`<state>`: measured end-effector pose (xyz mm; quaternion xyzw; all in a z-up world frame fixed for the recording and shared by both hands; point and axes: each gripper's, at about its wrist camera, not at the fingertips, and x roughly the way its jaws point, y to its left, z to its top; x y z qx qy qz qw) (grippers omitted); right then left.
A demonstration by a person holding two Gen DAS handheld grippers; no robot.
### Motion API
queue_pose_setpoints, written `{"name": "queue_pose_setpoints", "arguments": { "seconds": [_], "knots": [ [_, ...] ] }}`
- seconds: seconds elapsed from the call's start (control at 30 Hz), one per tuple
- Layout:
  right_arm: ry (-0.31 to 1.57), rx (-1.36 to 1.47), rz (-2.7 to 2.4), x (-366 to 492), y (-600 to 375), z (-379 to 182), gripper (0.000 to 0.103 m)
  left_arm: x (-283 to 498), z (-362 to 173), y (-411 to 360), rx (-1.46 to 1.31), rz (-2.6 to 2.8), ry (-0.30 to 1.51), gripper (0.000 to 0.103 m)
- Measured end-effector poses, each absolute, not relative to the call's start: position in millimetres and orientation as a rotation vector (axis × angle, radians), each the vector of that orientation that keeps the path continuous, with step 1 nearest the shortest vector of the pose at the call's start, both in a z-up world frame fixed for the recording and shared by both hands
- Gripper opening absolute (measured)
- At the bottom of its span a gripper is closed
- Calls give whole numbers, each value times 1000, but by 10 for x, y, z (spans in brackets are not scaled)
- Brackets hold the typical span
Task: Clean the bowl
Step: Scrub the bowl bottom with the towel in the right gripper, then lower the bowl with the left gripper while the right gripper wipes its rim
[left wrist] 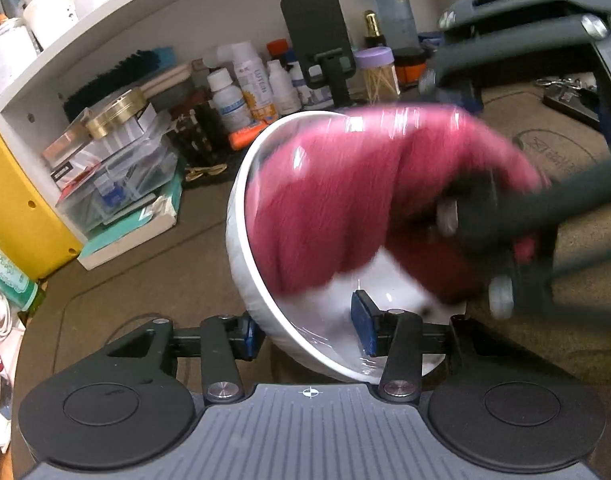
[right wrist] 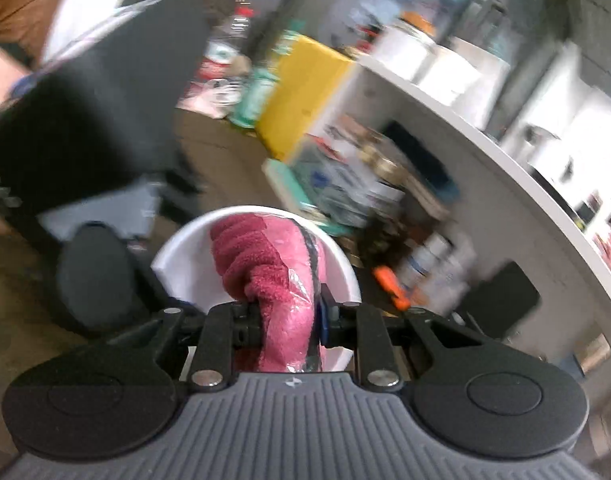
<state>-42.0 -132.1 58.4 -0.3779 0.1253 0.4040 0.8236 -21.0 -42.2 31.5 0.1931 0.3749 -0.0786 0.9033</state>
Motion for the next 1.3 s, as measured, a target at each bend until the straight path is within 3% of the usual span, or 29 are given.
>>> {"name": "queue_pose_setpoints", "arguments": {
  "seconds": [0.37,0.43,0.5,0.8,0.9,1.1,1.3],
  "knots": [
    [351,-822,852,-516,-1582,462,21,-212,334,-346,347,-161,750,44],
    [358,-710,860,-494,-1731,505,21,-241,410,-229,277,-185,725,56],
    [373,-530,852,-398,-1983,561,22,-310,574,-64,212,-173,655,103],
    [348,-132,756,-4,-2447,578,22,-299,789,-48,445,-9,558,103],
    [363,-109,741,61,-2428,537,22,-203,638,-163,600,46,592,103],
    [362,-98,740,115,-2321,449,22,46,429,2,640,108,650,102],
    [369,-75,758,134,-2252,350,22,-157,780,66,627,-10,549,103]
  ]
}}
